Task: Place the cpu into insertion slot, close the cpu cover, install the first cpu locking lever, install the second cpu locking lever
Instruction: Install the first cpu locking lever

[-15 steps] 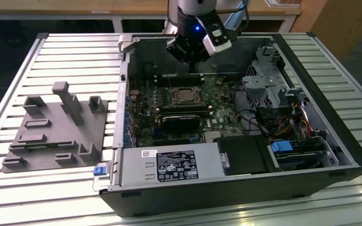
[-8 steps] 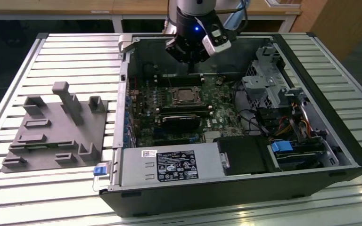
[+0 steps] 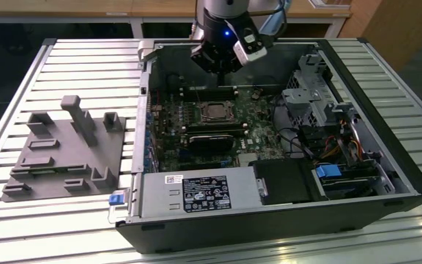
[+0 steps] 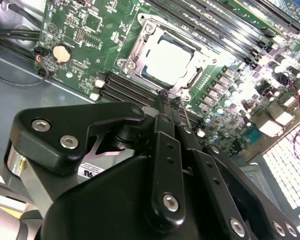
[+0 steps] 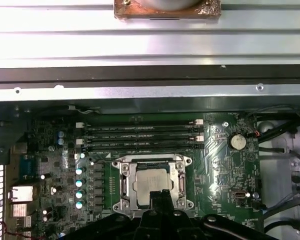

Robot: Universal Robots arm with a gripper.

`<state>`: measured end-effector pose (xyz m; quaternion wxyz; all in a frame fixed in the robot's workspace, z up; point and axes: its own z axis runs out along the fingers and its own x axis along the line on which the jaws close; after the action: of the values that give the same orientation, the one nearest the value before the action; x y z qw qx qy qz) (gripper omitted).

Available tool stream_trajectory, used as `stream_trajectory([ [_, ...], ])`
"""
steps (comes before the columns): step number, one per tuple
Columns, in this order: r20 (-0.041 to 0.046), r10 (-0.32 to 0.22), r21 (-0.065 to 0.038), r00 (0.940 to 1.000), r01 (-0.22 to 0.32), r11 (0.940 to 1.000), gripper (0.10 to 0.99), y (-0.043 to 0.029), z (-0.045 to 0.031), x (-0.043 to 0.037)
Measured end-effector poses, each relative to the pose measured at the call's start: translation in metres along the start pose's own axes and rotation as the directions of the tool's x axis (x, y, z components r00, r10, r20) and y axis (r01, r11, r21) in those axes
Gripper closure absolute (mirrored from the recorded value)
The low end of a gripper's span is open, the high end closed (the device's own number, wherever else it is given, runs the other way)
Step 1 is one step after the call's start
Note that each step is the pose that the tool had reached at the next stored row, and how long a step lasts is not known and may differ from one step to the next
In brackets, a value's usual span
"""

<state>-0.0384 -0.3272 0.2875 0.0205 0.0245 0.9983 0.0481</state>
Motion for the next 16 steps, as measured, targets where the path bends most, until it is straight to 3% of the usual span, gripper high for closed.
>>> stream_trajectory([
  [5, -0.0159, -0.001, 0.000, 0.9999, 0.001, 1.0000, 0.980, 0.0006, 0.0001, 0.0007],
  [16, -0.0168, -0.002, 0.000, 0.9999, 0.002, 1.0000, 0.980, 0.0045, 0.0030, 0.0150],
])
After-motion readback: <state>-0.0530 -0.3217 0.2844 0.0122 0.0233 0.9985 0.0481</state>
